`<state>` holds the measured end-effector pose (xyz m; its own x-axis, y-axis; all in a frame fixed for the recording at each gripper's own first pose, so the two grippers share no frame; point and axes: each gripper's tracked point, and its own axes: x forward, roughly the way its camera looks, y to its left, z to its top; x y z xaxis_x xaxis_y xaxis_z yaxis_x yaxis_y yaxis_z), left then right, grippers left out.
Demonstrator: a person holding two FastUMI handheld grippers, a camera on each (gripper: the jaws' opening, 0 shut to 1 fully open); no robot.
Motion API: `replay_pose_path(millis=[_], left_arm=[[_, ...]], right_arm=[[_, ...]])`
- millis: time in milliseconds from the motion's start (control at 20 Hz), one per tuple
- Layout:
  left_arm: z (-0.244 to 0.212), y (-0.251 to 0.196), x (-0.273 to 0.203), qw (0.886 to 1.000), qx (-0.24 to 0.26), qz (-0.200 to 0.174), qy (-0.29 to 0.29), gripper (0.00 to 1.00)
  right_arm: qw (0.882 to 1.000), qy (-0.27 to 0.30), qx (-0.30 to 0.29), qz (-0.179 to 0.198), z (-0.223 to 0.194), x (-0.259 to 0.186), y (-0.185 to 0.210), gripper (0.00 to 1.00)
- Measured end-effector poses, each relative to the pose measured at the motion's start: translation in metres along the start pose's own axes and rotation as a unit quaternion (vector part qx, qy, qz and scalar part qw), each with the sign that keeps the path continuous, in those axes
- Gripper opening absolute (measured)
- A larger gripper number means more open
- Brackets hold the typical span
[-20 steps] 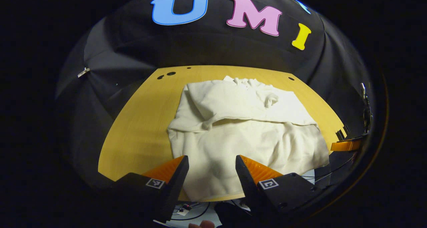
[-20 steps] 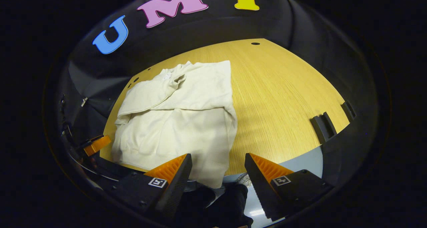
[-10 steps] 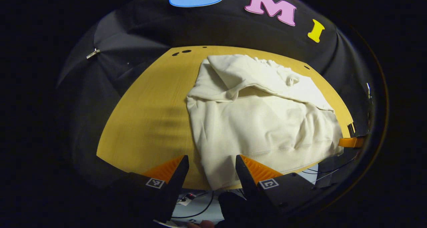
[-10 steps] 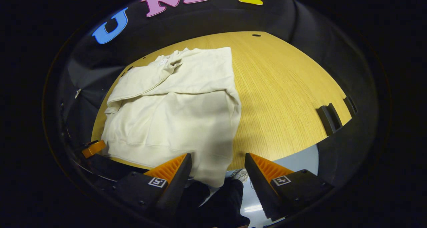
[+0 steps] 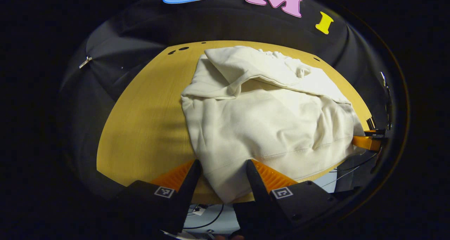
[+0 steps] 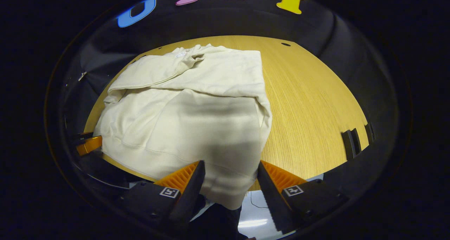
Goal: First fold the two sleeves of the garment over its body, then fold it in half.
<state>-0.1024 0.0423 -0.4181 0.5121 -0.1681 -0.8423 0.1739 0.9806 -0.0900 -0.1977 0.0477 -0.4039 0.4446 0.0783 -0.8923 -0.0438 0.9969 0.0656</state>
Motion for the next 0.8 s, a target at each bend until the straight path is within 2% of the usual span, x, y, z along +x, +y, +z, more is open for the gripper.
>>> replay_pose_path(millis=[50,100,150,200,250,300,450,500,800], left_arm=[[0.0,-0.007,0.001,1.0,0.013,-0.015,0.001,0.81],[0.004,-0.012,0.002,0.999,0.021,-0.032,-0.002,0.6],[0.008,-0.013,0.003,0.999,0.015,-0.037,-0.003,0.39],[0.01,-0.014,0.004,0.999,0.006,-0.042,0.001,0.18],[0.011,-0.013,0.005,0.999,-0.003,-0.048,0.006,0.14],[0.013,-0.012,0.003,0.999,-0.012,-0.051,0.01,0.09],[0.018,-0.008,-0.006,0.999,-0.024,-0.048,0.009,0.07],[0.024,-0.007,-0.011,0.998,-0.027,-0.049,0.001,0.07],[0.09,-0.012,-0.043,0.995,-0.043,-0.065,-0.065,0.07]], right_arm=[[1.0,-0.003,0.001,0.009,0.001,0.003,0.005,0.76],[1.0,0.0,0.006,0.019,0.0,0.003,0.011,0.71],[1.0,0.005,0.015,0.019,0.0,0.004,0.015,0.42],[1.0,0.008,0.016,0.014,0.001,0.003,0.014,0.3],[1.0,0.011,0.016,0.014,0.001,0.003,0.016,0.22],[0.999,0.016,0.027,0.018,0.001,0.002,0.017,0.22],[0.997,0.011,0.076,0.026,0.009,-0.008,0.015,0.21],[0.996,0.006,0.089,0.03,0.015,-0.013,0.015,0.1],[0.992,-0.057,0.099,0.057,0.078,-0.042,0.036,0.09]])
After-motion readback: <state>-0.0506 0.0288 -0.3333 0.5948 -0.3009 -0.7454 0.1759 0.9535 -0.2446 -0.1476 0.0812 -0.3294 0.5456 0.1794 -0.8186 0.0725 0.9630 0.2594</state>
